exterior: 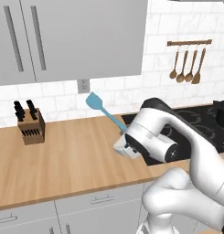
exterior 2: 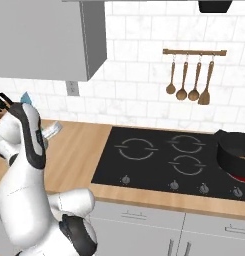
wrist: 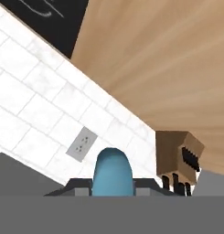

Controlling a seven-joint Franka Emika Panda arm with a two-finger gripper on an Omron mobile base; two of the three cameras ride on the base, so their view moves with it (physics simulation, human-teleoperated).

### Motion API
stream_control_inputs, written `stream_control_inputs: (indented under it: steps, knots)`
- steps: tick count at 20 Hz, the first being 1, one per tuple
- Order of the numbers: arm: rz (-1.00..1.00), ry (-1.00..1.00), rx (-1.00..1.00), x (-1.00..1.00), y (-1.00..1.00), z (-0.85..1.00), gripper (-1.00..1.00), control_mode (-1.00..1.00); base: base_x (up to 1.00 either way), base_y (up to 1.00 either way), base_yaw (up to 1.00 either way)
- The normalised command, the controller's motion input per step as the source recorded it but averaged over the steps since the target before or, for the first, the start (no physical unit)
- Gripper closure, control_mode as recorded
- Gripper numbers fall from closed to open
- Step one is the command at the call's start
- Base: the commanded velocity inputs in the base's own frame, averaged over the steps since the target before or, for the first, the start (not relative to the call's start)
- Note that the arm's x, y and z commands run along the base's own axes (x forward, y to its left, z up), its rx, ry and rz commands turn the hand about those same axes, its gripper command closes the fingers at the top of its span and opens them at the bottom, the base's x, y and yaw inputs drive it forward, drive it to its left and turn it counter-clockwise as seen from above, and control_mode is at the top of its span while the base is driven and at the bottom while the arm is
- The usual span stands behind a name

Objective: Put the eggplant and sweet potato in the pot. Retrieve the spatula and lightly stir the vegetables in the pot.

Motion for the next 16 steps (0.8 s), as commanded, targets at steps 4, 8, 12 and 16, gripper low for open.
stream_control_inputs:
  steps: [4,8,12,16]
  knots:
    - [0.08,-0.14,-0.54,-0.47,0.11,1.0,1.0,-1.0,0.0,0.0,0.0]
    - [0.07,-0.28,-0.56,-0.49,0.13,1.0,1.0,-1.0,0.0,0.0,0.0]
    - [0.04,-0.39,-0.48,-0.58,0.11,1.0,1.0,-1.0,0.0,0.0,0.0]
    - [0.0,-0.44,-0.41,-0.42,0.09,1.0,1.0,-1.0,0.0,0.0,0.0]
